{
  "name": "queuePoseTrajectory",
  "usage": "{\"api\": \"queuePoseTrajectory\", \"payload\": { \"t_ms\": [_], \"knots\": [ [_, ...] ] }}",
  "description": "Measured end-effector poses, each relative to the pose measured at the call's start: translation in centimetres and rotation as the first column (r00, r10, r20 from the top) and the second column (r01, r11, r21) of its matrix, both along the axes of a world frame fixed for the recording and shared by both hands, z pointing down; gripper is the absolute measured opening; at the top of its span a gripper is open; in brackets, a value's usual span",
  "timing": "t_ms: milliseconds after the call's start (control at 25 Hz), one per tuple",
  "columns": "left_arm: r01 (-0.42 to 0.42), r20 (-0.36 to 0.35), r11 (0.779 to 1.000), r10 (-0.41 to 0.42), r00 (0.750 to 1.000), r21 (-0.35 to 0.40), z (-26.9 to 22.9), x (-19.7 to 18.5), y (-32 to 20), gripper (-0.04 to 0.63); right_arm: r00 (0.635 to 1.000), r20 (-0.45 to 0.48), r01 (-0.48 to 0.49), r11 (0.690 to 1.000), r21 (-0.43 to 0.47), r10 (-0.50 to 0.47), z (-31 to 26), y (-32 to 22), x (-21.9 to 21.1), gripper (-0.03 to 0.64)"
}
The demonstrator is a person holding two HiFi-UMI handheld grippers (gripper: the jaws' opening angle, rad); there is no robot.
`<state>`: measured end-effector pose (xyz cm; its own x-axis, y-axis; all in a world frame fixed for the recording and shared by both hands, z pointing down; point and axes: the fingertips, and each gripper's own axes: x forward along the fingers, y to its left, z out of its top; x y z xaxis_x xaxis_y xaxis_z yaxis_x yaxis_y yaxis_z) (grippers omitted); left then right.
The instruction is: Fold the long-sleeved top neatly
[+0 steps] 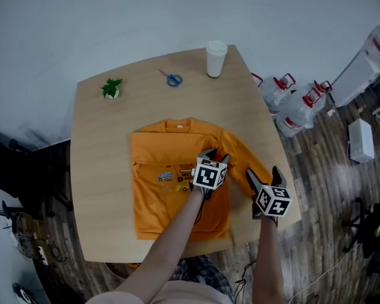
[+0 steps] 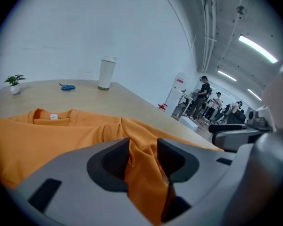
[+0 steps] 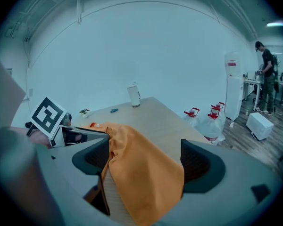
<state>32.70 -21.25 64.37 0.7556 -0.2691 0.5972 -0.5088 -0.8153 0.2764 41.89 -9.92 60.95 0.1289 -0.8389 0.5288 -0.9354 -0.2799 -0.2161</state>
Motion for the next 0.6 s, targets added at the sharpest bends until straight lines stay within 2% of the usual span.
{"api": "queuePoseTrajectory", "payload": {
  "t_ms": [160, 360, 600],
  "knots": [
    [0.015, -0.019, 1.0, -0.015, 1.0, -0.001, -0.5, -0.3, 0.3, 0.184, 0.999, 0.0, -0.037, 0.999, 0.004, 0.037, -0.2, 1.3, 0.8, 0.459],
    [0.089, -0.065, 0.996, -0.087, 0.994, 0.027, -3.0, -1.5, -0.9, 0.176, 0.995, -0.002, -0.098, 0.995, 0.025, 0.099, -1.0, 2.8, 2.4, 0.457],
    [0.001, -0.089, 1.0, 0.001, 0.996, 0.027, -4.4, 0.7, 2.5, 0.195, 0.98, 0.002, -0.198, 0.98, 0.011, 0.198, -1.0, 7.5, 4.6, 0.453]
  ]
}}
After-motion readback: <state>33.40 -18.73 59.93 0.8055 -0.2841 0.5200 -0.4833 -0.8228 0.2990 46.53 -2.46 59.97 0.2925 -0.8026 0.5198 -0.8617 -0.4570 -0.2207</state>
